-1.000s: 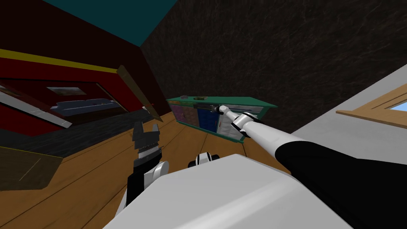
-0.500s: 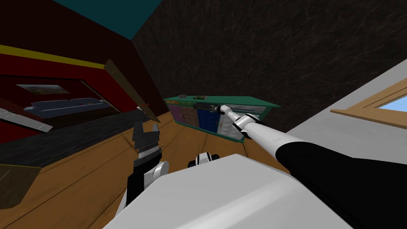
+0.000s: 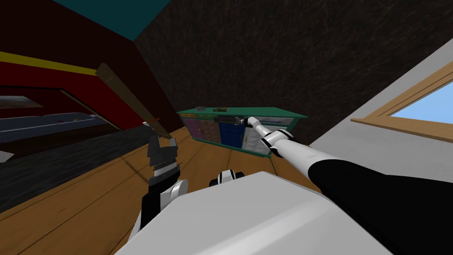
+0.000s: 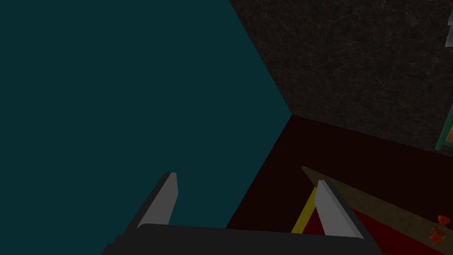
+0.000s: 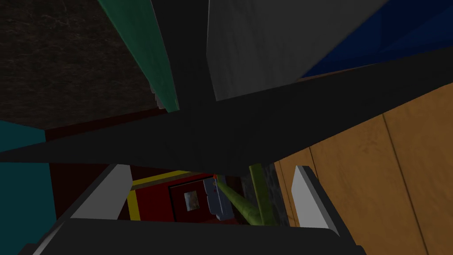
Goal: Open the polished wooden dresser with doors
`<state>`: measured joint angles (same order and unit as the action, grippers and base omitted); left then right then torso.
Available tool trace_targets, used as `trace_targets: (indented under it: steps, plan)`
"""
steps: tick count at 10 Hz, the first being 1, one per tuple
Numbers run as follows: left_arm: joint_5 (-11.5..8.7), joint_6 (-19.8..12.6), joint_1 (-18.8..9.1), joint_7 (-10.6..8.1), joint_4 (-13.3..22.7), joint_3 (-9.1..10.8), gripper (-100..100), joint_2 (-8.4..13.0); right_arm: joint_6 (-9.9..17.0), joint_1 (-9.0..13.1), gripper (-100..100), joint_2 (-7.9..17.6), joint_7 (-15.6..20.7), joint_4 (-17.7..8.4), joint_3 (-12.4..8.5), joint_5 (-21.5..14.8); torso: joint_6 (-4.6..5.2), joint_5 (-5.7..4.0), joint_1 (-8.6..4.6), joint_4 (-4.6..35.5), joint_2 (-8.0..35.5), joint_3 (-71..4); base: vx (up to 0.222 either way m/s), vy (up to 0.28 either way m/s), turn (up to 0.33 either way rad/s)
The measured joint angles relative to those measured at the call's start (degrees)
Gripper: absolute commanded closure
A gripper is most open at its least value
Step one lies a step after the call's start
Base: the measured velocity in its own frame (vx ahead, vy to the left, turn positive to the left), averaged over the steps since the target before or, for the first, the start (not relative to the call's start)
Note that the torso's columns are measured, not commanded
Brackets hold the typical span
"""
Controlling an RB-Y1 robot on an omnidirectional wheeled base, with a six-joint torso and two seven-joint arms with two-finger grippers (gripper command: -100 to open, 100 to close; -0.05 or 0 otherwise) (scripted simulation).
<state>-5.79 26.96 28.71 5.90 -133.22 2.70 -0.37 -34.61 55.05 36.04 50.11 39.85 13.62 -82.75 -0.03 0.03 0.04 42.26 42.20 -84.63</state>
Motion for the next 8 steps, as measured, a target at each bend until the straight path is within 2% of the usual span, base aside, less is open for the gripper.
trace_targets:
  steps: [1, 2, 3, 4, 6, 7, 8]
  plan:
    - [0.0, 0.0, 0.0, 0.00, 0.0, 0.01, 0, 0.0, -1.1, -0.4, -100, 0.3, -0.2, 0.7, -1.0, -0.3, -0.16, -0.06, -0.16, 0.0, 0.1, 0.1, 0.098, 0.102, -0.176]
    - [0.0, 0.0, 0.0, 0.00, 0.0, 0.00, 0, 0.0, -2.7, -1.2, -100, 0.5, 0.4, 1.5, -2.8, -1.1, -0.05, -0.01, 0.06, 0.0, 0.0, 0.0, 0.100, 0.114, -0.120]
    - [0.0, 0.0, 0.0, 0.00, 0.0, 0.00, 0, 0.0, -4.3, -2.3, -100, 0.8, 0.1, 3.5, -4.4, -1.9, -0.05, 0.02, 0.09, 0.0, 0.0, 0.0, 0.047, 0.062, -0.033]
    - [0.0, 0.0, 0.0, 0.00, 0.0, 0.01, 0, 0.0, -5.4, -2.7, -100, 1.0, -0.1, 4.1, -5.4, -2.2, -0.16, -0.02, -0.02, 0.0, 0.1, 0.1, 0.096, 0.116, -0.207]
    - [0.0, 0.0, 0.0, 0.00, 0.0, 0.00, 0, 0.0, -8.6, -5.0, -100, 1.7, -0.1, 7.1, -8.9, -3.9, -0.06, 0.05, 0.17, 0.0, 0.0, 0.0, 0.062, 0.108, -0.067]
    - [0.0, 0.0, 0.0, 0.00, 0.0, 0.00, 0, 0.0, -9.7, -5.2, -100, 1.8, -0.4, 7.8, -9.7, -4.2, -0.12, -0.02, -0.07, 0.0, 0.2, 0.1, 0.089, 0.119, -0.230]
    - [0.0, 0.0, 0.0, 0.00, 0.0, 0.00, 0, 0.0, -11.0, -6.7, -100, 2.3, -0.9, 9.8, -11.2, -5.6, -0.02, -0.01, 0.06, 0.0, 0.0, 0.0, 0.092, 0.127, -0.142]
